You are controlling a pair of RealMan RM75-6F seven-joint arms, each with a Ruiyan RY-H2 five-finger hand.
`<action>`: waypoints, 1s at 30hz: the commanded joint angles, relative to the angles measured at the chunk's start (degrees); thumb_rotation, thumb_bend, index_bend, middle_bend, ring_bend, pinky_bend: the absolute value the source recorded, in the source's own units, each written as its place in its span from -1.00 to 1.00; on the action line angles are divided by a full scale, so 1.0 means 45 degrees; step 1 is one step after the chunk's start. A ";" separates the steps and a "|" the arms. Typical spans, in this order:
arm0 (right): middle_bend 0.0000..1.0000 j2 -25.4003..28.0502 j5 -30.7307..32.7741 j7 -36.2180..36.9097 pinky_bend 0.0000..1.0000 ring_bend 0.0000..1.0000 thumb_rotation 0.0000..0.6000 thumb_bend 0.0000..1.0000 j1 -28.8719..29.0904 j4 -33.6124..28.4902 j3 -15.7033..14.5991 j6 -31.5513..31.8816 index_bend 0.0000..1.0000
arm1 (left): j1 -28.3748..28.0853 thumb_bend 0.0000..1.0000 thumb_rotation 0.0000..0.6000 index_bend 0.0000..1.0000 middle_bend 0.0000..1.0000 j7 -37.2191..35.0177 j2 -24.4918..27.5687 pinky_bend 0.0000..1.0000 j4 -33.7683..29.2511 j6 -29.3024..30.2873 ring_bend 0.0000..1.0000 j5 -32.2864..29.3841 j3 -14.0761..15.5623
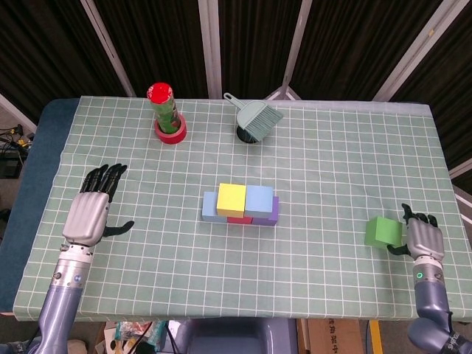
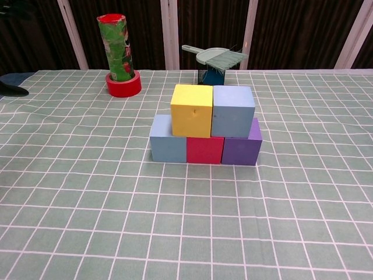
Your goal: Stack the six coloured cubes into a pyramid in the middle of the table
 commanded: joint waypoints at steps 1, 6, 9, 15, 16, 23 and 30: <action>-0.47 -0.0045 -0.0021 0.0059 -1.00 -0.72 1.00 -0.58 0.0007 0.0045 -0.0009 -0.0029 -1.00 | 0.0029 -0.67 1.00 -1.00 -0.89 0.0010 -0.0005 -1.00 -0.0007 -0.0054 -1.00 0.0009 -0.0018; -0.47 -0.0118 -0.0226 0.0177 -1.00 -0.71 1.00 -0.58 0.0015 0.0071 -0.0021 -0.0007 -1.00 | 0.0078 -0.67 1.00 -1.00 -0.89 0.0032 -0.0026 -1.00 -0.0005 -0.0120 -1.00 0.0041 -0.0065; -0.47 -0.0167 -0.0367 0.0269 -1.00 -0.71 1.00 -0.58 0.0034 0.0086 -0.0010 -0.0019 -1.00 | 0.0111 -0.67 1.00 -1.00 -0.89 0.0021 -0.0018 -1.00 -0.0018 -0.0131 -1.00 0.0051 -0.0119; -0.43 -0.0238 -0.0639 0.0386 -1.00 -0.68 1.00 -0.58 0.0068 0.0198 -0.0047 -0.0078 -1.00 | 0.0180 -0.67 1.00 -1.00 -0.89 -0.0013 0.0005 -1.00 -0.0049 -0.0199 -1.00 0.0069 -0.0201; -0.40 -0.0241 -0.0710 0.0432 -1.00 -0.65 1.00 -0.58 0.0056 0.0212 -0.0058 -0.0073 -1.00 | 0.0189 -0.67 1.00 -1.00 -0.89 -0.0014 0.0000 -1.00 -0.0046 -0.0219 -1.00 0.0063 -0.0211; -0.10 -0.0244 -0.1209 0.0751 -1.00 -0.41 1.00 -0.38 -0.0033 0.0233 -0.0147 -0.0075 -1.00 | 0.0247 -0.67 1.00 -1.00 -0.89 -0.0014 -0.0008 -1.00 -0.0060 -0.0343 -1.00 0.0056 -0.0269; -0.08 -0.0043 -0.1583 0.1036 -1.00 -0.40 1.00 -0.37 -0.0074 -0.0171 -0.0062 0.0013 -1.00 | 0.0303 -0.67 1.00 -1.00 -0.89 -0.0040 0.0020 -1.00 -0.0072 -0.0373 -1.00 0.0042 -0.0367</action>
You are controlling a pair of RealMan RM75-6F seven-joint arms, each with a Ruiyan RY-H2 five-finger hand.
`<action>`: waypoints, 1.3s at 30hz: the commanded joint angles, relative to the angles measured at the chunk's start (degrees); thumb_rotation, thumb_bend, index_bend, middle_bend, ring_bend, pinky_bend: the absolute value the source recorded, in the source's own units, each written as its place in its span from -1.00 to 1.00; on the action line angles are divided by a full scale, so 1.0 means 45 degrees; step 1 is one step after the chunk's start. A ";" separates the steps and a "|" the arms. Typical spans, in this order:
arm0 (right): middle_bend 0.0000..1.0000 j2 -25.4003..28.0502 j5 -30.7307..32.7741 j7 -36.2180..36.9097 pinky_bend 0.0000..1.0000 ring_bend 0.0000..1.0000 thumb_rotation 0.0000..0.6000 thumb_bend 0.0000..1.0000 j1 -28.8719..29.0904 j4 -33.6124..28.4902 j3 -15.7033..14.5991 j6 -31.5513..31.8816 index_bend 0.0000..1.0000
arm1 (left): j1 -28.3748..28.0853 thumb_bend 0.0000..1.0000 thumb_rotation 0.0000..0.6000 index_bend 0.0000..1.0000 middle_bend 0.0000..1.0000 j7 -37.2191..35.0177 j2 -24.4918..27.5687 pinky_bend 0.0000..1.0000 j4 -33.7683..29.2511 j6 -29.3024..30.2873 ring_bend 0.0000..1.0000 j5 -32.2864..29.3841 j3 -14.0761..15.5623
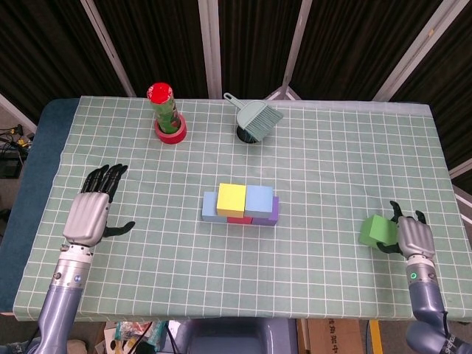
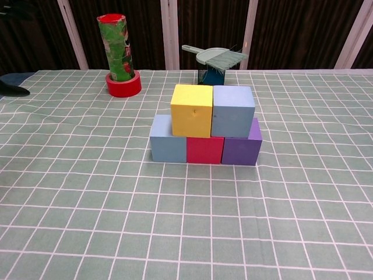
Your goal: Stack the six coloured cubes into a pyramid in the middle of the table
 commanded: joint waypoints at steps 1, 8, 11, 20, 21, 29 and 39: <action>-0.08 0.0143 -0.0145 0.0106 -1.00 -0.40 1.00 -0.37 -0.0010 -0.0259 0.0072 0.0072 -1.00 | 0.0017 -0.67 1.00 -1.00 -0.89 -0.0012 0.0012 -1.00 -0.0001 -0.0020 -1.00 -0.0019 -0.0025; -0.08 0.1276 -0.0579 0.0450 -1.00 -0.40 1.00 -0.37 0.0095 -0.2161 0.0730 0.0455 -1.00 | 0.0053 -0.67 1.00 -1.00 -0.89 -0.0024 0.0066 -1.00 0.0034 -0.0109 -1.00 -0.0076 -0.0086; -0.08 0.1905 -0.0642 0.0400 -1.00 -0.40 1.00 -0.37 0.0284 -0.3062 0.1109 0.0511 -1.00 | 0.0059 -0.67 1.00 -1.00 -0.89 0.0035 0.0119 -1.00 0.0077 -0.0187 -1.00 -0.0219 -0.0088; -0.08 0.4106 0.0263 -0.1088 -1.00 -0.40 1.00 -0.37 0.1728 -0.6264 0.2700 0.0700 -1.00 | -0.0152 -0.67 1.00 -1.00 -0.89 0.0913 0.0791 -1.00 -0.0144 -0.0825 -1.00 -0.1851 -0.0182; -0.08 0.4276 0.0454 -0.1354 -1.00 -0.40 1.00 -0.37 0.1978 -0.6649 0.2872 0.0743 -1.00 | -0.0182 -0.67 1.00 -1.00 -0.89 0.0925 0.0839 -1.00 -0.0127 -0.0902 -1.00 -0.2037 -0.0213; -0.08 0.4156 0.1931 -0.3445 -1.00 -0.40 1.00 -0.37 0.3983 -0.8215 0.3309 0.1044 -1.00 | -0.0299 -0.67 1.00 -1.00 -0.90 0.0713 0.1106 -1.00 0.0084 -0.1094 -1.00 -0.2268 -0.0403; -0.08 0.2123 0.4242 -0.5442 -1.00 -0.40 1.00 -0.37 0.6625 -0.8276 0.3317 0.2165 -1.00 | -0.0281 -0.67 1.00 -1.00 -0.90 0.0061 0.1481 -1.00 0.0627 -0.1789 -1.00 -0.2445 -0.0253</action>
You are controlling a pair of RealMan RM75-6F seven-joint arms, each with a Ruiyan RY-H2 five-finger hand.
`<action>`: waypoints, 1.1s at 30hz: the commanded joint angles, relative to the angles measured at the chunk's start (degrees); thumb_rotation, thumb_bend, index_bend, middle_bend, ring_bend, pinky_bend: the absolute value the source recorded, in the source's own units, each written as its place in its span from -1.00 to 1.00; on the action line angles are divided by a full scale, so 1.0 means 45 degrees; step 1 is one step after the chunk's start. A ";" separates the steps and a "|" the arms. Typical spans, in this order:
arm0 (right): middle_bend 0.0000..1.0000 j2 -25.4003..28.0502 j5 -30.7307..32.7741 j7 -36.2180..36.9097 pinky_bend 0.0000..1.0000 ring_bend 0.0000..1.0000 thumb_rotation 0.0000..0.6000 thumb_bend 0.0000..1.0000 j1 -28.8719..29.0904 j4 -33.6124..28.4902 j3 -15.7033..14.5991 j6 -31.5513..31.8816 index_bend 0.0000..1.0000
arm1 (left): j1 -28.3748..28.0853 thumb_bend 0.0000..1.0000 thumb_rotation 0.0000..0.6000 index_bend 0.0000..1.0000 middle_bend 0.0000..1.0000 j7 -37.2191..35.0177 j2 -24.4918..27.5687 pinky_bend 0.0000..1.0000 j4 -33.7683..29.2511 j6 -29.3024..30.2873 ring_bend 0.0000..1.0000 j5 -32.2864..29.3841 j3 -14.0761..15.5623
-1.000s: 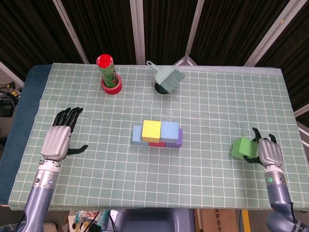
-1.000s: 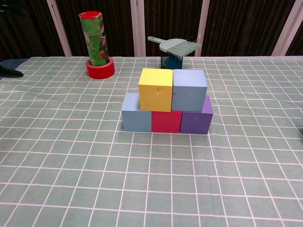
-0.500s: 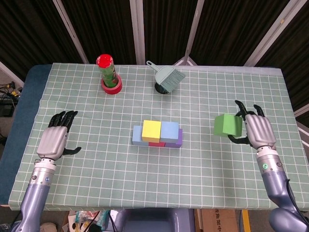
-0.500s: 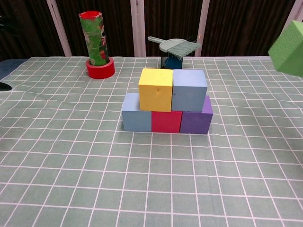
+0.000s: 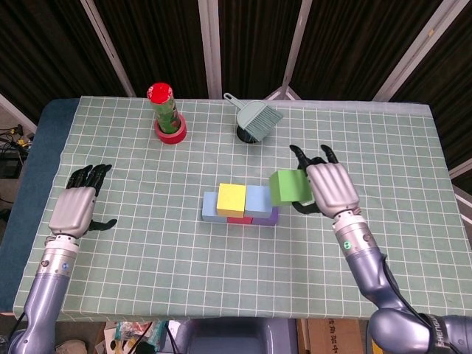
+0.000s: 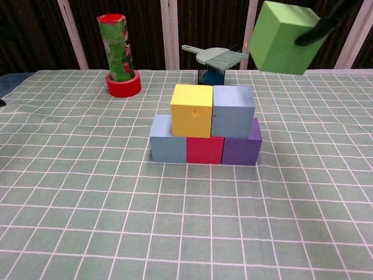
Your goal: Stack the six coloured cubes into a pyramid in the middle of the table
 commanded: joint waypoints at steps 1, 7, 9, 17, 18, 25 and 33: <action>-0.08 -0.0867 0.0884 -0.0718 -1.00 -0.40 1.00 -0.37 0.0948 0.0117 0.0088 0.0748 -1.00 | 0.0024 -0.67 1.00 -1.00 -0.90 -0.0289 0.0090 -1.00 0.0258 -0.0286 -1.00 0.0094 0.0150; -0.08 -0.1866 0.2098 -0.1508 -1.00 -0.40 1.00 -0.37 0.2060 0.0527 0.0228 0.1825 -1.00 | 0.0106 -0.67 1.00 -1.00 -0.90 -0.0663 0.0043 -1.00 0.1172 -0.0691 -1.00 0.0902 0.0634; -0.08 -0.2153 0.2404 -0.1712 -1.00 -0.40 1.00 -0.37 0.2333 0.0565 0.0245 0.2162 -1.00 | 0.0160 -0.67 1.00 -1.00 -0.90 -0.0838 -0.0053 -1.00 0.1500 -0.0604 -1.00 0.1336 0.0705; -0.08 -0.2991 0.3798 -0.2235 -1.00 -0.40 1.00 -0.36 0.3227 0.0849 0.0644 0.3196 -1.00 | 0.0275 -0.67 1.00 -1.00 -0.90 -0.1769 0.0054 -1.00 0.1444 -0.0306 -1.00 0.2493 0.0496; -0.08 -0.3093 0.3976 -0.2347 -1.00 -0.40 1.00 -0.37 0.3357 0.0886 0.0680 0.3332 -1.00 | 0.0287 -0.67 1.00 -1.00 -0.90 -0.1843 0.0143 -1.00 0.1333 -0.0280 -1.00 0.2546 0.0444; -0.08 -0.3675 0.5050 -0.2691 -1.00 -0.40 1.00 -0.37 0.3965 0.1160 0.1024 0.3913 -1.00 | 0.0303 -0.67 1.00 -1.00 -0.90 -0.1954 0.0607 -1.00 0.0757 -0.0210 -1.00 0.2577 0.0188; -0.07 -0.4583 0.6273 -0.2694 -1.00 -0.40 1.00 -0.37 0.4631 0.1674 0.1757 0.4818 -1.00 | 0.0267 -0.67 1.00 -1.00 -0.90 -0.2024 0.0708 -1.00 0.0593 -0.0385 -1.00 0.2316 0.0103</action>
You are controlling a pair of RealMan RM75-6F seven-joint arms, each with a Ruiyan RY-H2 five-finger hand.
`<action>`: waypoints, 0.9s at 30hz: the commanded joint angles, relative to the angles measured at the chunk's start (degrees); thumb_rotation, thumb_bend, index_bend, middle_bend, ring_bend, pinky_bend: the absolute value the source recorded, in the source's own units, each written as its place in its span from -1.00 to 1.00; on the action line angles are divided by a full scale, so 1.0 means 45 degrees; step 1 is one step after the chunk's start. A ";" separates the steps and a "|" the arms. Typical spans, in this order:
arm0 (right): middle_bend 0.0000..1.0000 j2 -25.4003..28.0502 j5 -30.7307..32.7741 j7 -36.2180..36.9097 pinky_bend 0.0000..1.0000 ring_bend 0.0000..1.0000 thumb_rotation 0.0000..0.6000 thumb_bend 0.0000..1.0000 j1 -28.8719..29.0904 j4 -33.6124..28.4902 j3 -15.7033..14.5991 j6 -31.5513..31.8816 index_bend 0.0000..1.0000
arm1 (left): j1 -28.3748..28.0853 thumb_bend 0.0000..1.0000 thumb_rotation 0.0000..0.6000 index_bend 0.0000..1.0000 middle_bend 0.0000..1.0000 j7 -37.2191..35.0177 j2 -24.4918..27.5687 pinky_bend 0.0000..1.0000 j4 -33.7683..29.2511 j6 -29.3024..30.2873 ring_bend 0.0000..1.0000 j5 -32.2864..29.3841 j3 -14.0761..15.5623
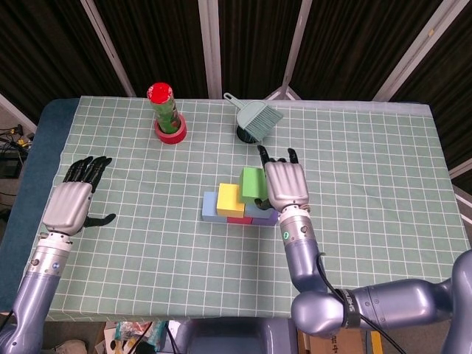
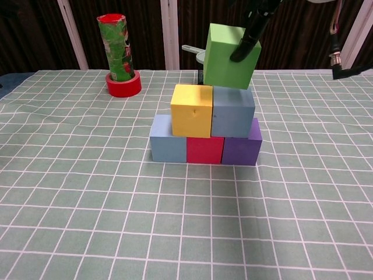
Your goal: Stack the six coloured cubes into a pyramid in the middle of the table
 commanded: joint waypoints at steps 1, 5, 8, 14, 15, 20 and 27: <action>-0.07 -0.0410 0.0562 -0.0006 -1.00 -0.40 1.00 -0.37 0.0292 0.0186 0.0361 0.0451 -1.00 | -0.0001 -0.67 1.00 -1.00 -0.90 -0.0042 0.0028 -1.00 -0.0016 0.0004 -1.00 -0.0006 -0.0036; -0.06 -0.0861 0.1195 0.0178 -1.00 -0.40 1.00 -0.37 0.0496 0.0467 0.0834 0.0902 -1.00 | 0.0026 -0.67 1.00 -1.00 -0.90 -0.0168 0.0103 -1.00 -0.0042 0.0044 -1.00 0.0019 -0.0103; -0.05 -0.1075 0.1306 0.0210 -1.00 -0.40 1.00 -0.37 0.0580 0.0651 0.0928 0.1119 -1.00 | 0.0048 -0.67 1.00 -1.00 -0.90 -0.0251 0.0154 -1.00 -0.0052 0.0070 -1.00 0.0043 -0.0141; -0.05 -0.1343 0.1167 0.0411 -1.00 -0.40 1.00 -0.37 0.0464 0.0813 0.0911 0.1136 -1.00 | 0.0070 -0.67 1.00 -1.00 -0.90 -0.0330 0.0207 -1.00 -0.0058 0.0082 -1.00 0.0080 -0.0172; -0.05 -0.1366 0.1133 0.0449 -1.00 -0.40 1.00 -0.37 0.0435 0.0820 0.0906 0.1109 -1.00 | 0.0072 -0.67 1.00 -1.00 -0.90 -0.0327 0.0206 -1.00 -0.0057 0.0089 -1.00 0.0080 -0.0174; -0.05 -0.1391 0.0944 0.0603 -1.00 -0.40 1.00 -0.36 0.0234 0.0766 0.0869 0.0690 -1.00 | 0.0076 -0.67 1.00 -1.00 -0.90 -0.0305 0.0177 -1.00 -0.0036 0.0098 -1.00 0.0062 -0.0173; -0.05 -0.1142 0.0535 0.0860 -1.00 -0.40 1.00 -0.36 -0.0146 0.0669 0.0767 -0.0249 -1.00 | 0.0072 -0.67 1.00 -1.00 -0.90 -0.0280 0.0107 -1.00 0.0028 0.0061 -1.00 0.0044 -0.0139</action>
